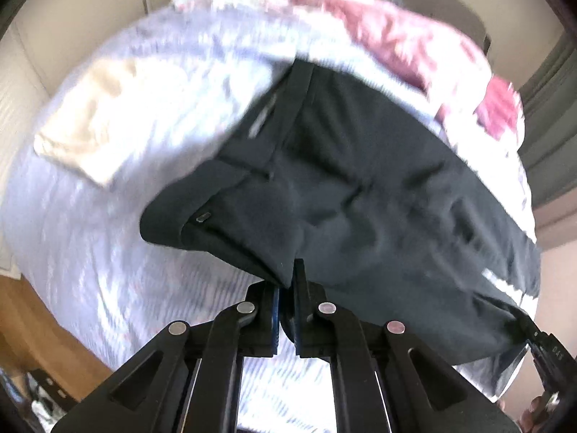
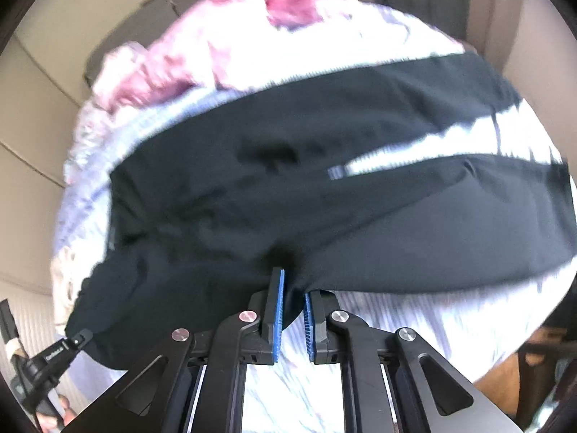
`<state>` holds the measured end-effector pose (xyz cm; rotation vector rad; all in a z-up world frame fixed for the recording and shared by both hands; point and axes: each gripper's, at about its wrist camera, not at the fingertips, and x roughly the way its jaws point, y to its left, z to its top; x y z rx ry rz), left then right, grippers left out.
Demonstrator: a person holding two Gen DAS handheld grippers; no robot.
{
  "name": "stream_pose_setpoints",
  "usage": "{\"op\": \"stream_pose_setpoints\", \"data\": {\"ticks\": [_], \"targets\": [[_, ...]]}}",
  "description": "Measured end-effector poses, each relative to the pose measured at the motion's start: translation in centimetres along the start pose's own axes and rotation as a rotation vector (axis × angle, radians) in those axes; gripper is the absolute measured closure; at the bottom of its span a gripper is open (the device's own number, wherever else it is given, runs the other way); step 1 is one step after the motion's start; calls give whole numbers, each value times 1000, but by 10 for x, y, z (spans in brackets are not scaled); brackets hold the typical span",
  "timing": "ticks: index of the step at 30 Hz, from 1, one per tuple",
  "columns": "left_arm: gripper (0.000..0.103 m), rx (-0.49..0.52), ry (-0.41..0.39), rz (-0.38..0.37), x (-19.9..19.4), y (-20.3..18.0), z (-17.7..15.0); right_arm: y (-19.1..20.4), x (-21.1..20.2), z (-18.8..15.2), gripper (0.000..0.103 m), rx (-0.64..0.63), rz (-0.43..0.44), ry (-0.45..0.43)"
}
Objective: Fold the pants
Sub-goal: 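Lift the hems with both tools and fold them toward the waistband, releasing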
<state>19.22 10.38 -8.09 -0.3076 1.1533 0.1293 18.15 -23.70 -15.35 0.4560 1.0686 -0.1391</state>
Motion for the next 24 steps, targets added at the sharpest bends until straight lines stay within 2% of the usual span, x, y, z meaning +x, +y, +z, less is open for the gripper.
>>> {"op": "stream_pose_setpoints", "data": {"ticks": [1, 4, 6, 10, 14, 20, 24], "targets": [[96, -2, -18, -9, 3, 5, 14, -7, -7, 6, 93, -8, 14, -18], [96, 10, -82, -24, 4, 3, 40, 12, -20, 37, 93, -41, 33, -74], [96, 20, -116, -30, 9, -5, 62, 25, -10, 74, 93, -50, 41, -97], [96, 52, -181, -2, 26, -32, 116, 40, -9, 114, 93, -71, 48, -125], [96, 85, -219, -2, 55, -60, 162, 54, 9, 151, 93, -98, 35, -145], [96, 115, -205, 24, 101, -96, 226, 62, 45, 203, 93, -92, 15, -132], [96, 141, -182, 76, 144, -113, 259, 66, 82, 237, 93, -99, -4, -95]]}}
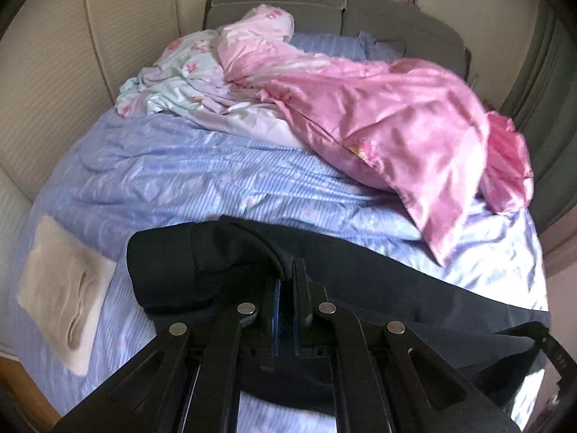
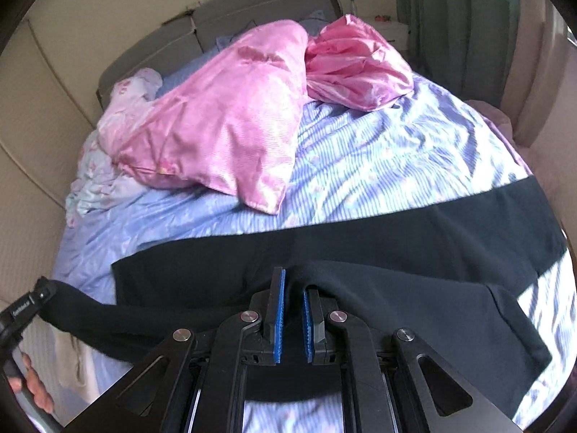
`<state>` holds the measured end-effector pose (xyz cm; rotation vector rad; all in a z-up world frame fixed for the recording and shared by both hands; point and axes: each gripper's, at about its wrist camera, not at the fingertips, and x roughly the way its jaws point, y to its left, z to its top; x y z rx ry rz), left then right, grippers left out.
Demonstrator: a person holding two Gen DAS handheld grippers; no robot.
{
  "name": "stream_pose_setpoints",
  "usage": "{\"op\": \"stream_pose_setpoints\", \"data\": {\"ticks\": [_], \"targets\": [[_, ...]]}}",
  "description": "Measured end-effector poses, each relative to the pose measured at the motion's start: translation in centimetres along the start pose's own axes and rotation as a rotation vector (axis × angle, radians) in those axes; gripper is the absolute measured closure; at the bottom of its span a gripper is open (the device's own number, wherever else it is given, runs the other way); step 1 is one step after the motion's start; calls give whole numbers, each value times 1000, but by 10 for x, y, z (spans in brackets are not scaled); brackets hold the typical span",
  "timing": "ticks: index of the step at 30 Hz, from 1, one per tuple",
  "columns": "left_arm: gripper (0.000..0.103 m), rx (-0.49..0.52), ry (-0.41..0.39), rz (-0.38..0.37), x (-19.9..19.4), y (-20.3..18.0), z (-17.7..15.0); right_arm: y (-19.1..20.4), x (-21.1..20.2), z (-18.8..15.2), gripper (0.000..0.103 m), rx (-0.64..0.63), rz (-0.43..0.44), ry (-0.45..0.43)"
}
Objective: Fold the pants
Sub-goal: 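Lift the hems with both tools and fold them toward the waistband, releasing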
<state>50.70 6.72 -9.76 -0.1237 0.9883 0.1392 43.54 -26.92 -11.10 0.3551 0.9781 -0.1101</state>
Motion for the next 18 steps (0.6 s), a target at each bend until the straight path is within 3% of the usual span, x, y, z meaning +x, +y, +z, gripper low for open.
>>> {"op": "stream_pose_setpoints", "data": {"ticks": [10, 15, 16, 17, 18], "targets": [[95, 9, 103, 96, 107, -13, 32, 18, 106, 41, 93, -107, -42, 117], [89, 92, 153, 108, 145, -27, 38, 20, 137, 50, 93, -137, -77, 156], [70, 117, 154, 127, 148, -30, 39, 19, 140, 50, 93, -133, -81, 162], [43, 138, 146, 159, 149, -33, 40, 17, 144, 51, 92, -127, -82, 176], [34, 144, 129, 161, 146, -34, 41, 16, 148, 52, 91, -122, -76, 196]]}}
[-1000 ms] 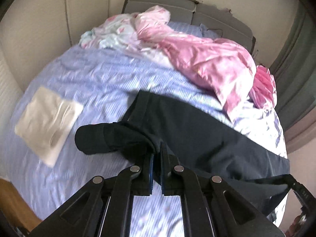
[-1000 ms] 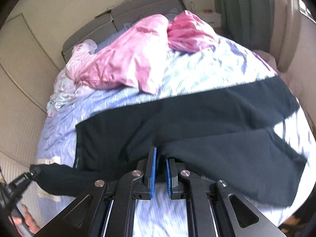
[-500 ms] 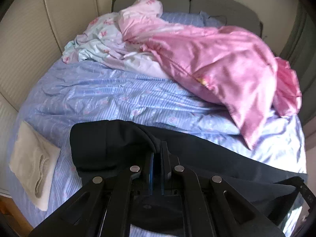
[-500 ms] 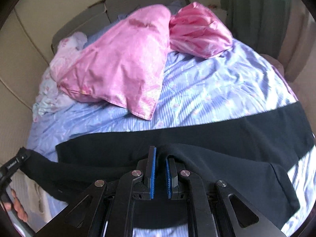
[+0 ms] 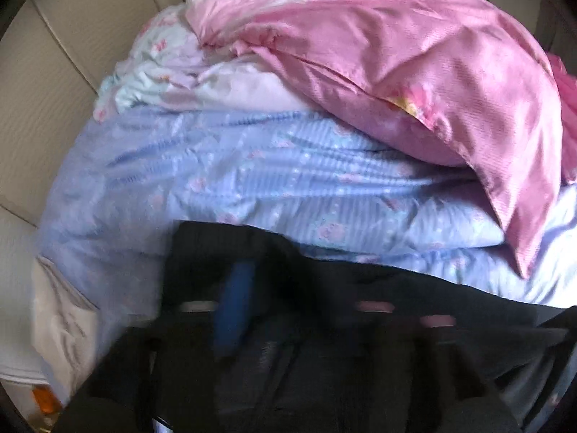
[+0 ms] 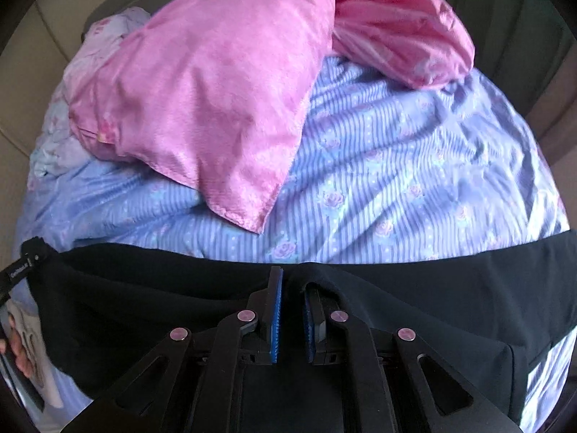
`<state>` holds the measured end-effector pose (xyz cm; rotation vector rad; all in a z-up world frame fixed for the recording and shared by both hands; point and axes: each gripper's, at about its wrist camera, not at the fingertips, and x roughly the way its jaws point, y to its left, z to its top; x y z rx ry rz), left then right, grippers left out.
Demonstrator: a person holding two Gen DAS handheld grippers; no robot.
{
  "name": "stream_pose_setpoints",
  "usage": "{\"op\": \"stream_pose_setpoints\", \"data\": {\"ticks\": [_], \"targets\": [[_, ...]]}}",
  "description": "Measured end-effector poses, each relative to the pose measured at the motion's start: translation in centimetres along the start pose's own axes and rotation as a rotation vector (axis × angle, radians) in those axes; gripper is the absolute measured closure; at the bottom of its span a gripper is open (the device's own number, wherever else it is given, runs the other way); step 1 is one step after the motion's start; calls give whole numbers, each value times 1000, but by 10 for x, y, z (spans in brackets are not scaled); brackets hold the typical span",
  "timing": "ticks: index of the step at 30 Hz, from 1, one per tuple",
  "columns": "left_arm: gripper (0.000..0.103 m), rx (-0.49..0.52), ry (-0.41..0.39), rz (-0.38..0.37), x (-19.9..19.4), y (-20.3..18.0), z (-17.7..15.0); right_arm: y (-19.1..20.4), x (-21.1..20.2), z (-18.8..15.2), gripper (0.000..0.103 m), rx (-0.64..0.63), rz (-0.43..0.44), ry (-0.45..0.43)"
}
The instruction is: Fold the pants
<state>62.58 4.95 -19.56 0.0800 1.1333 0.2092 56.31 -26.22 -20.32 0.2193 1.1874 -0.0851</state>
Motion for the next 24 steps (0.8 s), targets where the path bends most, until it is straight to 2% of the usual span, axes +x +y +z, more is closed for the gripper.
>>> {"op": "stream_pose_setpoints", "data": {"ticks": [3, 5, 7, 11, 13, 17, 21, 24], "targets": [[32, 7, -33, -55, -15, 0, 2, 0, 1, 2, 78, -1, 27, 31], [32, 21, -26, -62, -23, -1, 4, 3, -5, 1, 55, 3, 58, 39], [32, 31, -42, -75, -39, 0, -1, 7, -16, 0, 40, -8, 66, 19], [32, 116, -87, -115, -84, -4, -28, 17, -56, -16, 39, -79, 59, -40], [32, 154, -107, -164, -109, -7, -45, 19, -84, -31, 39, -129, 55, -82], [32, 244, -163, -209, -169, -16, -84, 15, -137, -65, 39, -186, 60, -143], [32, 326, -202, -261, -223, -25, -122, 2, -185, -107, 39, -159, 73, -173], [32, 354, -219, -337, -258, -32, -150, -12, -217, -139, 39, -114, 68, -187]]}}
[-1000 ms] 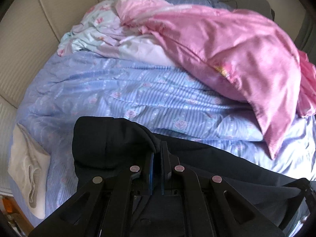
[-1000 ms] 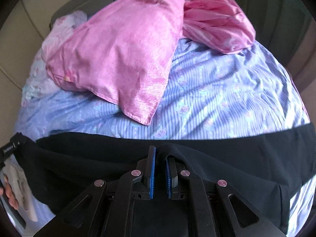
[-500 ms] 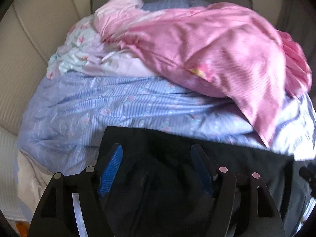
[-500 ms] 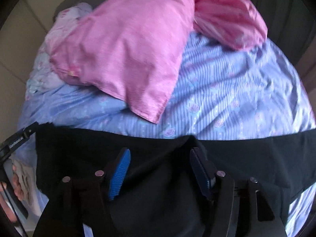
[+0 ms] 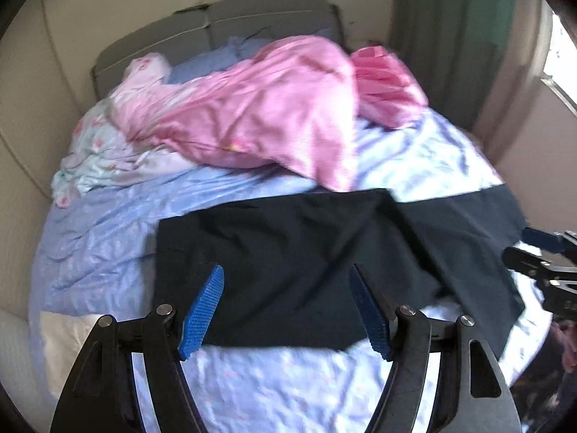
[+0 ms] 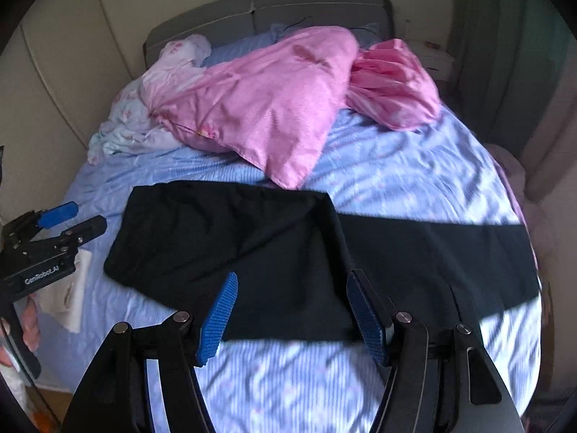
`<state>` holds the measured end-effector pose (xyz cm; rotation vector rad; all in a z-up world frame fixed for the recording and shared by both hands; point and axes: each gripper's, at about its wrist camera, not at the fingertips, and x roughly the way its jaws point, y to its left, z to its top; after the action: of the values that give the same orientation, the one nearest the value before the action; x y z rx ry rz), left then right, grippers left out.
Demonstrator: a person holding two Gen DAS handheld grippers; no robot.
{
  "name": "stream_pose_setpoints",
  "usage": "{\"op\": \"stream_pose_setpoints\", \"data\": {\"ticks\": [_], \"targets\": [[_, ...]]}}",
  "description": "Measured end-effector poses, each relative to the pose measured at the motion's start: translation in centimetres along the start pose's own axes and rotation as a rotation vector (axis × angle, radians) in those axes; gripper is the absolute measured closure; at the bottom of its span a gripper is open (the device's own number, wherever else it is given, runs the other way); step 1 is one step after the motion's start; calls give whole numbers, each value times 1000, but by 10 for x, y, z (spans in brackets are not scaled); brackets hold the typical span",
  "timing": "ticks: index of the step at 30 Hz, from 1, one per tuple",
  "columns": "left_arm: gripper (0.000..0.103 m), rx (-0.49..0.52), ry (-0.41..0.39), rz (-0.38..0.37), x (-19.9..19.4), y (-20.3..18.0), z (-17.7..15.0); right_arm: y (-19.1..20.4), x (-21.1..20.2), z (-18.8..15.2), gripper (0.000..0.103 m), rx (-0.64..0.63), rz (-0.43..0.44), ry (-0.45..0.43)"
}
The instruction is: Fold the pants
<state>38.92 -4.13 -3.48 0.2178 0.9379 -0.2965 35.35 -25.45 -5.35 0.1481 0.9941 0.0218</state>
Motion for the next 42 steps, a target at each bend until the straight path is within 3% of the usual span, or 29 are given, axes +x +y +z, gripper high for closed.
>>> {"op": "stream_pose_setpoints", "data": {"ticks": [8, 18, 21, 29, 35, 42], "targets": [[31, 102, -30, -141, -43, -79, -45, -41, -67, -66, 39, 102, -68, -35], [31, 51, 61, -236, -32, -193, -88, -138, -89, -130, 39, 137, -120, 17], [32, -9, 109, -227, -18, -237, -100, -180, -84, -145, 39, 122, -112, 51], [32, -267, 281, -303, 30, -323, -141, -277, -54, -170, 39, 46, -39, 180], [34, -377, 402, -332, 65, -352, -173, -321, -21, -188, 39, 24, -10, 270], [39, -501, 529, -385, 109, -370, -202, -342, 18, -207, 39, 1, -2, 350]]}}
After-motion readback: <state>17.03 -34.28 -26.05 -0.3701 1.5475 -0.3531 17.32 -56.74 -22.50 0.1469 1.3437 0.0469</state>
